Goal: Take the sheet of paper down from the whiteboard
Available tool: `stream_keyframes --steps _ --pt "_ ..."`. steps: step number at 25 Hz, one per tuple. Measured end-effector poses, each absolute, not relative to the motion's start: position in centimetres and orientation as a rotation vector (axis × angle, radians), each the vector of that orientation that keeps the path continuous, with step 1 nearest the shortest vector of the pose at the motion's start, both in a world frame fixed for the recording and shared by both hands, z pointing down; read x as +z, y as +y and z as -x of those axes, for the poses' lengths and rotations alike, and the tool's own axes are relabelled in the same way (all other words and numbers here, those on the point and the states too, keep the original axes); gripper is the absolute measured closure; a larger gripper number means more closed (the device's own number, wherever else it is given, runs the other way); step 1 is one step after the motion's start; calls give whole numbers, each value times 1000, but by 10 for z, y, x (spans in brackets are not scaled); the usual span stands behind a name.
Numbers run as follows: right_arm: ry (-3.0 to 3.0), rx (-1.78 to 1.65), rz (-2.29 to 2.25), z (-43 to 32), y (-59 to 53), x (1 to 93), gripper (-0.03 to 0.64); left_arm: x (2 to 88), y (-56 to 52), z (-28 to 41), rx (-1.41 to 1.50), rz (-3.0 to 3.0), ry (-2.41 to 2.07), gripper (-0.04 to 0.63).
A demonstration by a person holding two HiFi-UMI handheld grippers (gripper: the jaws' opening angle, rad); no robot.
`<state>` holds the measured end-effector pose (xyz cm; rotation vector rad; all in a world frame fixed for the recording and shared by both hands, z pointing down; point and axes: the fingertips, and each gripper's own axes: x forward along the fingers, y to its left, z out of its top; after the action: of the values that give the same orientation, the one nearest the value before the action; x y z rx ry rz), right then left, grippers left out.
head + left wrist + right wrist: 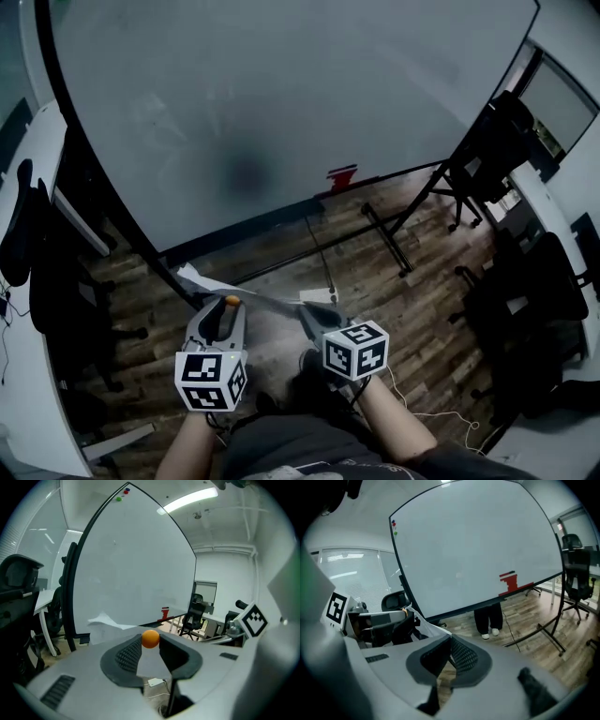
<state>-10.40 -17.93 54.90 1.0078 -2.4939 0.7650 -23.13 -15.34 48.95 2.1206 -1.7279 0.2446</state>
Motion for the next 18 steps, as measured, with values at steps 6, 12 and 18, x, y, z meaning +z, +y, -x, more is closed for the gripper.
stream_keyframes --steps 6,12,18 --pt "-2414 807 -1087 65 -146 564 595 502 -134 201 262 -2144 -1642 472" --pt "-2403 857 -1112 37 -126 574 595 511 -111 162 298 -2150 -1589 471" --pt "-2417 839 -1057 15 -97 575 595 515 -72 132 334 -2137 -1591 472"
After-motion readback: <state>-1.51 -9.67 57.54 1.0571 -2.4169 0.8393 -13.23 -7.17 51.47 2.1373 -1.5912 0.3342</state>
